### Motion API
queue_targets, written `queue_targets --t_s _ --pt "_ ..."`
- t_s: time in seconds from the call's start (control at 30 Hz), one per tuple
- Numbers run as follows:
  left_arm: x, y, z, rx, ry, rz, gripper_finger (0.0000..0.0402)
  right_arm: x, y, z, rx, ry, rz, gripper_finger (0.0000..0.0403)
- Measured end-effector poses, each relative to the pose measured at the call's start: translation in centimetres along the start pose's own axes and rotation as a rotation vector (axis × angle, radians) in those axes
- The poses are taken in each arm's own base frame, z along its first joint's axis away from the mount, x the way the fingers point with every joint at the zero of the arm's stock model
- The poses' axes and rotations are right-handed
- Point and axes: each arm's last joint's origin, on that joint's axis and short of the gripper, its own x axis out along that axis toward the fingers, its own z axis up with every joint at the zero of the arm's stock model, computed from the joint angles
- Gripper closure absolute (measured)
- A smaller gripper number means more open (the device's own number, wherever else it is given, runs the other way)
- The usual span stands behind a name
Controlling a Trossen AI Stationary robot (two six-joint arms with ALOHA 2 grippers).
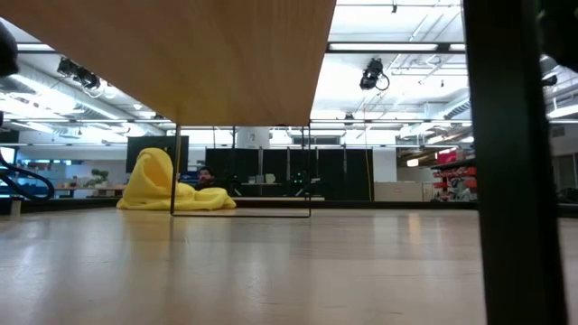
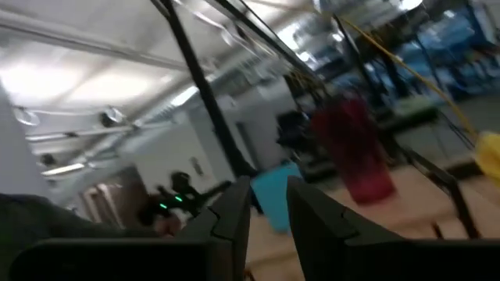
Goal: Stack small to large cups/mugs on shelf
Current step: Return to Home Position
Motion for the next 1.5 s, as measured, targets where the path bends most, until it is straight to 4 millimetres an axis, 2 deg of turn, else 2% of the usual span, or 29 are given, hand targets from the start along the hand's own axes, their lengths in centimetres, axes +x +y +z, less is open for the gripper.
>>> queue_targets --t_s 0.23,0.3,0.5,0.73,0.87,0.93,1.13,1.27,1.5 --pt "-0.1 1.3 -1.1 -0.350 -0.001 0.167 0.0370 -0.2 -1.1 -1.4 -0.001 0.112 -0.147 0.0309" --pt "-0.2 1.6 -1.4 -0.398 -0.015 0.222 0.0366 -0.2 -1.2 -1.6 -0.022 0.132 -0.159 0.0309" --pt "-0.5 2.5 -1.9 -0.184 -0.047 0.427 0.0364 -0.2 -1.2 -1.7 -0.051 0.147 -0.165 0.0309" --pt "-1.3 3.5 -1.4 0.280 -0.110 0.884 0.0374 -0.2 -1.2 -1.7 -0.083 0.150 -0.162 0.0309" --pt "-2.1 4.2 -1.9 0.318 -0.079 1.171 0.0369 -0.2 -1.3 -1.7 -0.094 0.155 -0.163 0.0309" --pt "-2.5 4.4 -2.5 0.297 -0.018 1.247 0.0365 -0.2 -1.3 -1.8 -0.101 0.161 -0.166 0.0309" --pt "-2.7 4.6 -3.0 0.300 0.063 1.278 0.0362 -0.3 -1.5 -1.8 -0.132 0.159 -0.207 0.0309" --pt "-2.7 4.6 -3.0 0.296 0.060 1.279 0.0368 -0.3 -1.5 -2.0 -0.184 0.177 -0.208 0.0309" --pt "-2.7 4.6 -3.0 0.278 0.041 1.279 0.0374 -0.3 -1.6 -2.0 -0.169 0.183 -0.212 0.0309"
